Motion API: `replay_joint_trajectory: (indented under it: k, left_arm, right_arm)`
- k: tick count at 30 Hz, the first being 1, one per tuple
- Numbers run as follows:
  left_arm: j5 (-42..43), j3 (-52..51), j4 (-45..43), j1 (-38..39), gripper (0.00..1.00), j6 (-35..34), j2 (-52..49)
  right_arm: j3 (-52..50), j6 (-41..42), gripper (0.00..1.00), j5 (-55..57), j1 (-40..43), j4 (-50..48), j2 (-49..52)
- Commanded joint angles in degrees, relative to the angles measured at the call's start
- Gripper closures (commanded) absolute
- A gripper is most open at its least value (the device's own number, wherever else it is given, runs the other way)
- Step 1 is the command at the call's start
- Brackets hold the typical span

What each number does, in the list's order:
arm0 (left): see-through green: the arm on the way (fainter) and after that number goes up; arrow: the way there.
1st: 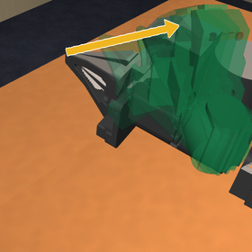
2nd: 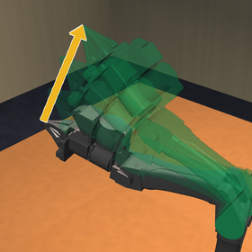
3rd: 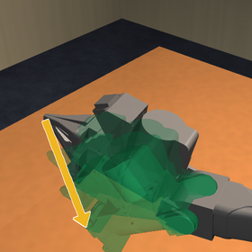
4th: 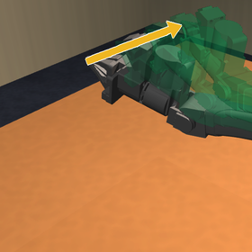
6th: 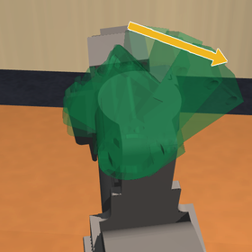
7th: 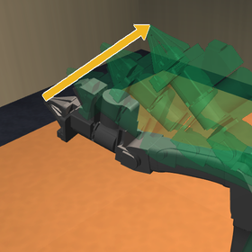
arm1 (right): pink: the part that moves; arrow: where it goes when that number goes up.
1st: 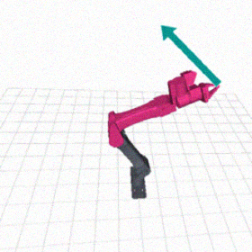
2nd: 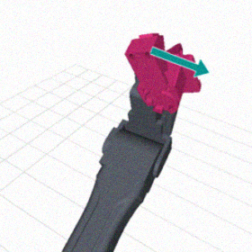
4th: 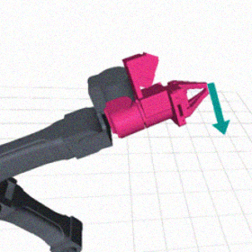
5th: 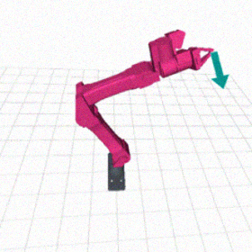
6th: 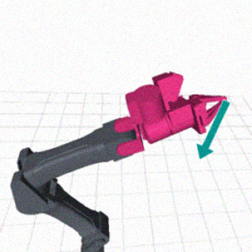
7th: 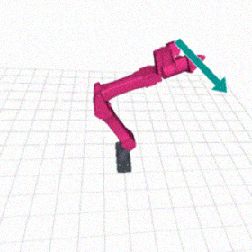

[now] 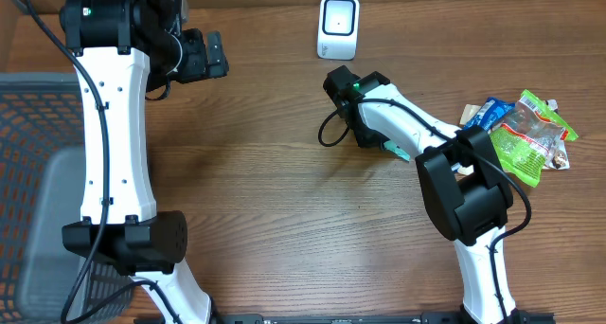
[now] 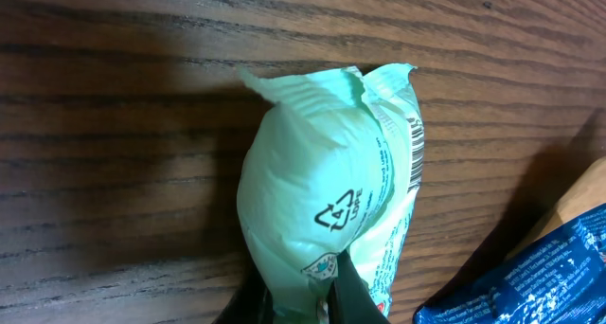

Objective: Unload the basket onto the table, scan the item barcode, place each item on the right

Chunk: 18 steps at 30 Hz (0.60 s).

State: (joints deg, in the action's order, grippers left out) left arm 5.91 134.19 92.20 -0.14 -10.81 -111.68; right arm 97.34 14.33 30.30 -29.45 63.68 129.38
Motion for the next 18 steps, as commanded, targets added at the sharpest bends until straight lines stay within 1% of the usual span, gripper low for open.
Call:
replay_joint_trajectory:
  k: [1, 4, 7, 10, 12, 13, 14, 16, 18]
  left_arm:
    - [-0.2, 0.9, 0.1, -0.2, 0.0, -0.8, -0.2]
    - [-0.2, 0.9, 0.1, -0.2, 0.0, -0.8, -0.2]
    - [-0.2, 0.9, 0.1, -0.2, 0.0, -0.8, -0.2]
    - [-0.2, 0.9, 0.1, -0.2, 0.0, -0.8, -0.2]
    - [-0.2, 0.9, 0.1, -0.2, 0.0, -0.8, -0.2]
    - [-0.2, 0.9, 0.1, -0.2, 0.0, -0.8, -0.2]
    - [-0.2, 0.9, 0.1, -0.2, 0.0, -0.8, -0.2]
    - [-0.2, 0.9, 0.1, -0.2, 0.0, -0.8, -0.2]
    - [-0.2, 0.9, 0.1, -0.2, 0.0, -0.8, -0.2]
  right_arm:
    - [-2.5, 0.6, 0.96, -4.7, 0.8, 0.3, 3.3]
    - [0.2, 0.9, 0.96, -6.6, 0.8, 2.5, 3.1]
    - [6.5, 0.3, 0.96, -14.2, 0.9, 5.8, 2.0]
    - [14.1, -2.5, 0.96, -25.5, 1.9, 7.3, 0.3]
    - [21.3, -2.9, 0.96, -37.0, 3.6, 7.3, -0.9]
    - [23.1, -2.8, 0.96, -40.2, 4.1, 7.1, -0.9]
    - [25.4, -2.8, 0.96, -44.4, 4.9, 6.5, -1.0]
    - [28.3, -1.8, 0.96, -52.9, 6.8, 2.1, -1.0]
    - [28.6, 2.7, 0.96, -60.0, 8.9, -4.7, -1.0]
